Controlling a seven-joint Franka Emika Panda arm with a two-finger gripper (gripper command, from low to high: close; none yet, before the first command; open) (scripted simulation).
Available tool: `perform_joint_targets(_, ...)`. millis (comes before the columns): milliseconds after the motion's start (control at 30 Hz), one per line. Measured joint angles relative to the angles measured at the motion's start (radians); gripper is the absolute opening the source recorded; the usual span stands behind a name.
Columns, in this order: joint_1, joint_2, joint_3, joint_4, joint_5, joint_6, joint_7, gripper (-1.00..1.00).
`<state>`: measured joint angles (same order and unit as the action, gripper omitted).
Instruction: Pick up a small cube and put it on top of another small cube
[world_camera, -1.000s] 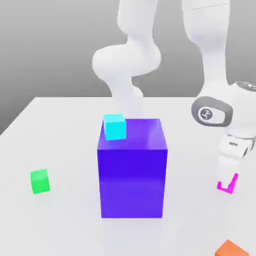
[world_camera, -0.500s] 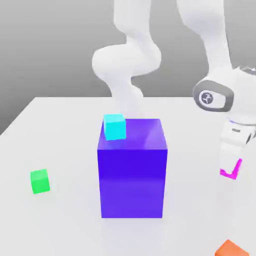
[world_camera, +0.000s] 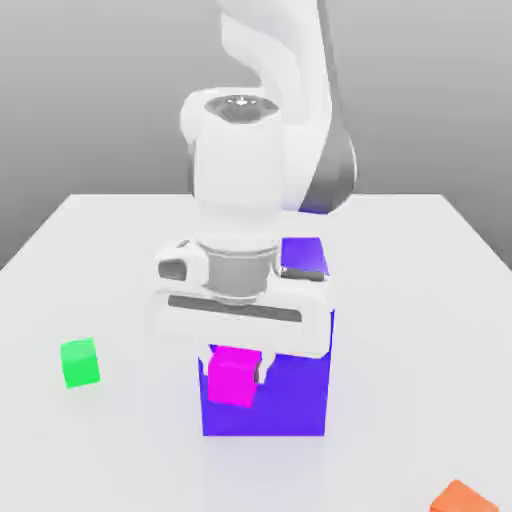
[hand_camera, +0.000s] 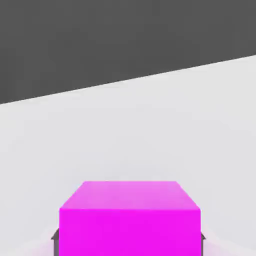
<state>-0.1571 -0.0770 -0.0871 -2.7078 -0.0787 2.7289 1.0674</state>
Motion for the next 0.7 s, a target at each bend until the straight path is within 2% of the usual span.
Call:
perform_joint_targets(300, -0.308, -0.066, -0.240, -0.080, -0.018, -0.050, 0.214, -1.00)
perform_joint_targets(467, -0.316, 0.010, -0.264, -0.097, 0.038, 0.018, 0.198, -1.00)
perform_joint_targets(667, -0.319, 0.152, -0.227, -0.093, 0.182, 0.145, 0.096, -1.00)
perform_joint_targets(700, -0.327, 0.175, -0.215, -0.093, 0.207, 0.165, 0.079, 1.00)
